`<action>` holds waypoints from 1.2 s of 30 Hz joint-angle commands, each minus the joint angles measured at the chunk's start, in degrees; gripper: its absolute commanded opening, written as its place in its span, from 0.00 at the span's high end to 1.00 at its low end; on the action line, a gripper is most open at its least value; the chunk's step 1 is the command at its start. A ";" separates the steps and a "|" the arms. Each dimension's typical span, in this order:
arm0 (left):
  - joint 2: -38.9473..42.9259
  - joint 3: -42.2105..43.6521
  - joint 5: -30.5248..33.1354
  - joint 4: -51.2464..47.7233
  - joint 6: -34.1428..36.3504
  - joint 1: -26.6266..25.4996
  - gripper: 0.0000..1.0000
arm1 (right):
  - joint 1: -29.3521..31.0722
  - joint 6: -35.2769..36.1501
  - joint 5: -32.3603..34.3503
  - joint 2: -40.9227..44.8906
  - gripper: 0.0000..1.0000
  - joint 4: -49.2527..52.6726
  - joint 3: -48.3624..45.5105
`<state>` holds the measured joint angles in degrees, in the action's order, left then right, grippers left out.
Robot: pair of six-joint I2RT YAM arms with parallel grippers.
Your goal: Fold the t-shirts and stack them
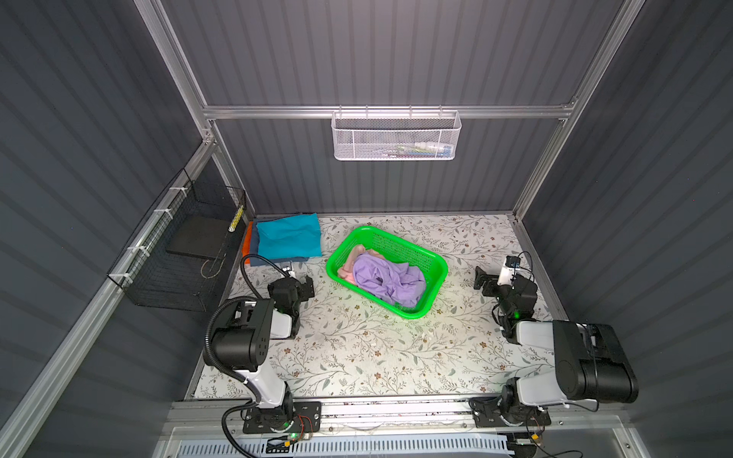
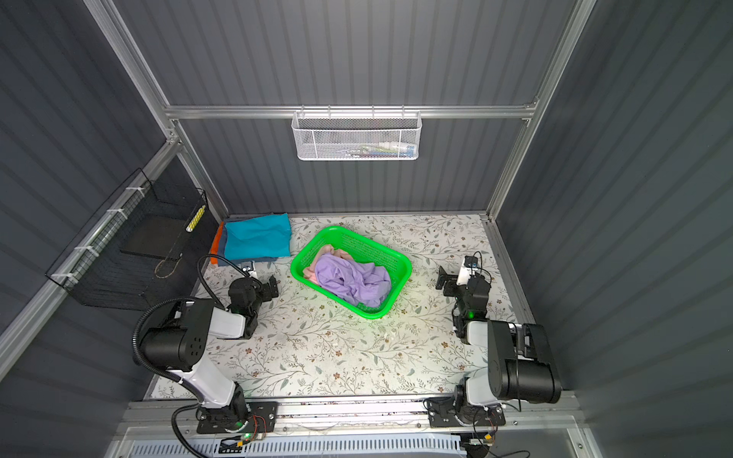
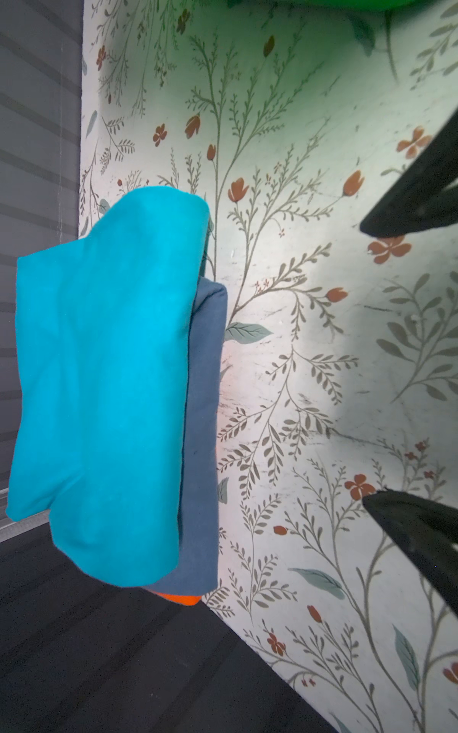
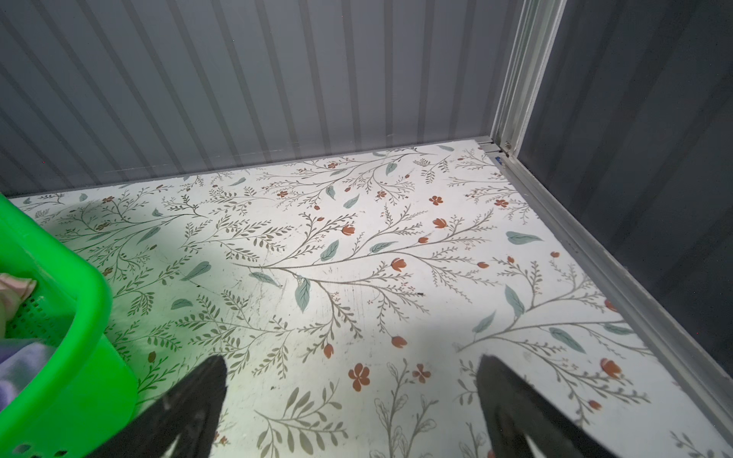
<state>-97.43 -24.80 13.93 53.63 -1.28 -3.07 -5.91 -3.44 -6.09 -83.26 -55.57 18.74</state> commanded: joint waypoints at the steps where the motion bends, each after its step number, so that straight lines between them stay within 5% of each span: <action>1: -0.75 -1.15 0.84 0.51 -0.22 -0.36 0.00 | 0.29 -0.07 -0.22 -0.41 0.01 -0.07 0.15; 14: -0.19 -0.96 1.14 1.05 -0.04 -0.36 0.00 | 0.41 -0.16 0.44 0.86 0.01 -0.96 -0.64; 20: 11.96 -7.99 11.20 -20.67 -4.55 -0.97 0.00 | 3.78 -5.37 17.62 18.00 0.01 18.90 1.87; 25: 15.90 -23.45 23.00 -49.90 -21.91 -0.97 0.00 | 11.96 -3.87 29.42 26.84 0.01 34.39 7.42; 29: 16.43 -32.57 18.23 -65.11 -28.37 -0.89 0.00 | 19.25 -5.67 31.55 29.54 0.01 42.54 11.49; 33: 17.62 -35.90 9.25 -67.85 -28.11 -0.82 0.00 | 24.66 -8.21 30.07 23.14 0.01 58.40 20.94; 36: 19.60 -36.59 3.59 -68.69 -29.16 -0.84 0.02 | 30.67 -6.30 26.62 19.76 0.01 60.36 23.37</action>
<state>-80.95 -59.09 23.38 -8.99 -25.98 -4.80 20.40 -10.07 22.37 -61.23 -5.15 40.18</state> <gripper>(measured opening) 0.991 0.991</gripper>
